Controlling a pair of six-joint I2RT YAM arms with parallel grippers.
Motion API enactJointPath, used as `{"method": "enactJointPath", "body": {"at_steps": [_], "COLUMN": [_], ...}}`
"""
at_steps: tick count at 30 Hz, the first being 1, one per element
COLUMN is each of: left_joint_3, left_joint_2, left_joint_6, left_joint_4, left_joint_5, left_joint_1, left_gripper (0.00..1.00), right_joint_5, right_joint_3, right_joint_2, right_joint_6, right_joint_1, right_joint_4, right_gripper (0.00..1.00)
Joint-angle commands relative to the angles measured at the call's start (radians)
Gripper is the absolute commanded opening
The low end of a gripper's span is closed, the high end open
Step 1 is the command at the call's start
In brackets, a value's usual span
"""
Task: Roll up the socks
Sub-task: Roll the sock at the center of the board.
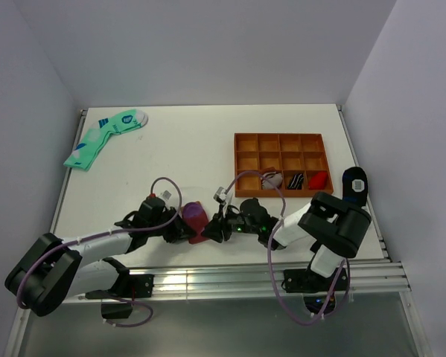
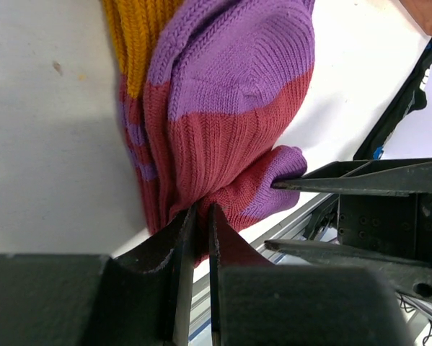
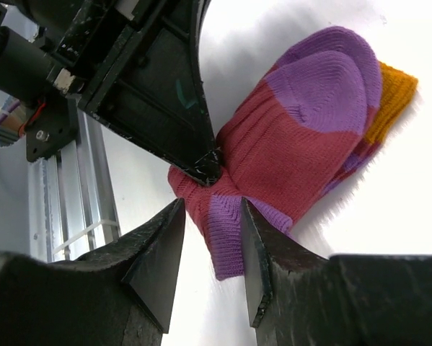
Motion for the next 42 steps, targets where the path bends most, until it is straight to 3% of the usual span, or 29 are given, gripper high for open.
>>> {"method": "enactJointPath", "body": {"at_steps": [1,6,22,42], "left_joint_3": [-0.026,-0.011,0.104,0.228], "left_joint_2": [0.037,0.064,0.156,0.308], "left_joint_6": [0.08,0.103,0.176,0.249], "left_joint_4": [-0.152,-0.152,-0.215,-0.317], "left_joint_5": [-0.05,-0.012,0.122,0.241], "left_joint_1": [0.03,0.078,0.205,0.357], "left_gripper": [0.0,0.0,0.0,0.0], "right_joint_5": [0.039,0.056,0.226,0.327], "right_joint_3": [0.004,-0.006,0.011,0.0], "right_joint_2": [0.023,0.067,0.11,0.224], "right_joint_6": [-0.041,-0.049,-0.135,-0.164], "right_joint_1": [0.041,0.053,0.144,0.22], "right_joint_4": [0.067,0.107,-0.001,0.045], "right_gripper": [0.44,0.46,0.47,0.5]}}
